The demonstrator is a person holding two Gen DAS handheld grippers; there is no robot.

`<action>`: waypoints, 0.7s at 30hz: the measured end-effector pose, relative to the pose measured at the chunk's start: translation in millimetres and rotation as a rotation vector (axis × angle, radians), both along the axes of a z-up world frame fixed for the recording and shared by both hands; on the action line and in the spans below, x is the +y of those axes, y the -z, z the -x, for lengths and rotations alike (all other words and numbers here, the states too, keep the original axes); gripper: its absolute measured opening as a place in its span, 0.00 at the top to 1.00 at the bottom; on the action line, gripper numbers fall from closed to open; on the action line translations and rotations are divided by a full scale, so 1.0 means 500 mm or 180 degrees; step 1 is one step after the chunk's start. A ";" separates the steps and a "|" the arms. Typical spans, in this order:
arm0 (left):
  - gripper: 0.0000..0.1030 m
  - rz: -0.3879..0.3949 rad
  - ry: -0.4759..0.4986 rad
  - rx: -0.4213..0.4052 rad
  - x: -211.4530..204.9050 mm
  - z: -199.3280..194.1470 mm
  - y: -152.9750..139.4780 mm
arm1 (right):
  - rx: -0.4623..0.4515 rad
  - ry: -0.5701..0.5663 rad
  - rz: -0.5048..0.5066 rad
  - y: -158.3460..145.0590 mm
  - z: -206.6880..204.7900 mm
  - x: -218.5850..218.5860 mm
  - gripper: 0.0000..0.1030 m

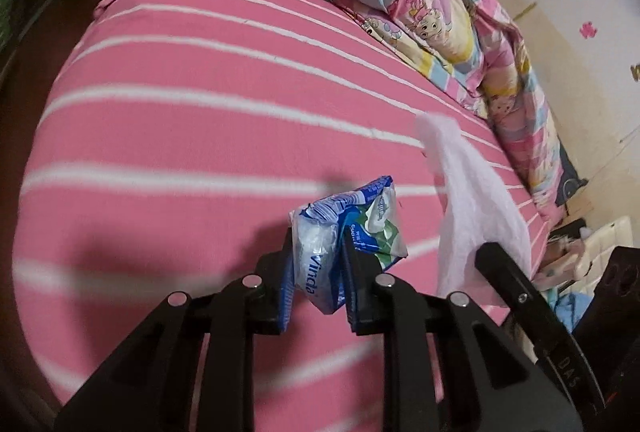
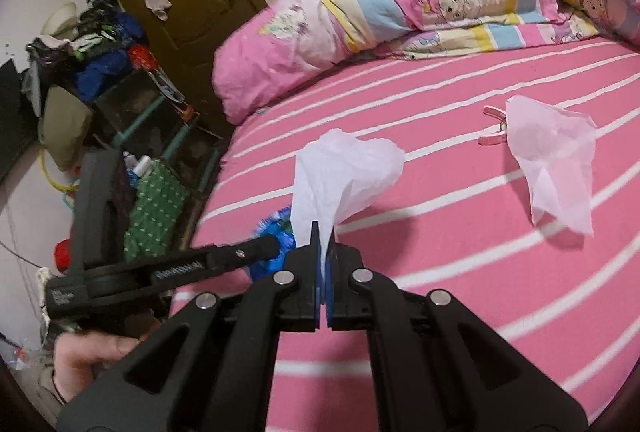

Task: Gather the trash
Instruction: 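Carry the wipe packet and white tissue over the black bin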

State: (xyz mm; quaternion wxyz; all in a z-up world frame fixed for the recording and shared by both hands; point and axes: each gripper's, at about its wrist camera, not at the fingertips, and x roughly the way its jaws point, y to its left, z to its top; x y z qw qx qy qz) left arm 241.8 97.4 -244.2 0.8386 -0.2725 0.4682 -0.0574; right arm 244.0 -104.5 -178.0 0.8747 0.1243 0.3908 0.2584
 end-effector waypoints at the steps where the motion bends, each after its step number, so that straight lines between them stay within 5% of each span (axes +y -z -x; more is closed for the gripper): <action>1: 0.81 0.0063 -0.0032 0.0022 -0.001 0.018 -0.003 | 0.0005 0.0005 -0.0020 -0.013 0.016 -0.003 0.98; 9: 0.81 0.0313 0.0009 -0.0139 -0.086 0.199 -0.107 | -0.0133 0.0082 0.0178 -0.146 0.222 -0.082 0.98; 16: 0.81 0.0400 0.0450 -0.0308 -0.228 0.304 -0.200 | -0.0140 0.0446 0.0178 -0.192 0.383 -0.223 0.98; 21: 0.81 0.0404 0.0764 -0.0280 -0.338 0.356 -0.214 | -0.0272 0.0617 0.0503 -0.216 0.491 -0.307 0.98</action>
